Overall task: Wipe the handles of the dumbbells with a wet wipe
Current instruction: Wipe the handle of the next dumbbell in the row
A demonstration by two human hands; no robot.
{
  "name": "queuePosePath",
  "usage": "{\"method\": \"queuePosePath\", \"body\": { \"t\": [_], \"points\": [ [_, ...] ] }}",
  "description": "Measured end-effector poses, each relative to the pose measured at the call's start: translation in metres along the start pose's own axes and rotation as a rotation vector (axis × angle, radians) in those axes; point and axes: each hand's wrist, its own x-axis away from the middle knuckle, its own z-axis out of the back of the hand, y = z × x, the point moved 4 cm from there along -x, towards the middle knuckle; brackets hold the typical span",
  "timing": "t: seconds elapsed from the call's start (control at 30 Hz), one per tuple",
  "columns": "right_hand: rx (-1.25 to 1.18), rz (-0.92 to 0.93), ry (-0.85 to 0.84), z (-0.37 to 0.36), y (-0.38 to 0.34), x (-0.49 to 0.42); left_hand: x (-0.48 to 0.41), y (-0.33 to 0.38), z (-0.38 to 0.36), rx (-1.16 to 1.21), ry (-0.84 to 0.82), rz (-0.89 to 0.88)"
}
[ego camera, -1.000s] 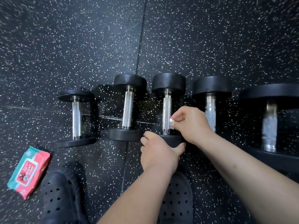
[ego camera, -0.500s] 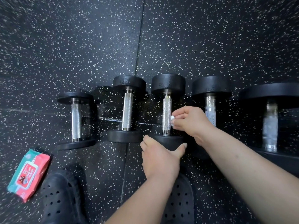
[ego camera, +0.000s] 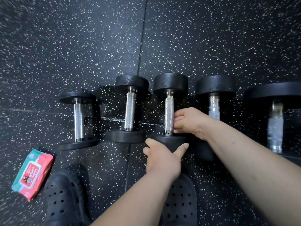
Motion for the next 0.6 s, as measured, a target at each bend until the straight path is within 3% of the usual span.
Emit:
{"method": "queuePosePath", "body": {
  "t": [0.1,0.27,0.4,0.6],
  "points": [
    [0.072,-0.027,-0.070,-0.002,0.005,-0.003,0.000,0.000,0.002,-0.016,-0.014,0.001],
    [0.012,-0.001,-0.019,0.000,0.000,-0.010,0.000,0.000,0.001,-0.014,-0.019,-0.008],
    [0.135,-0.041,-0.081,0.001,0.003,-0.004,0.001,0.000,0.002,-0.031,-0.017,-0.007],
    [0.264,0.018,-0.011,0.005,-0.006,0.003,0.000,-0.001,0.001,-0.046,-0.016,-0.012]
  ]
}}
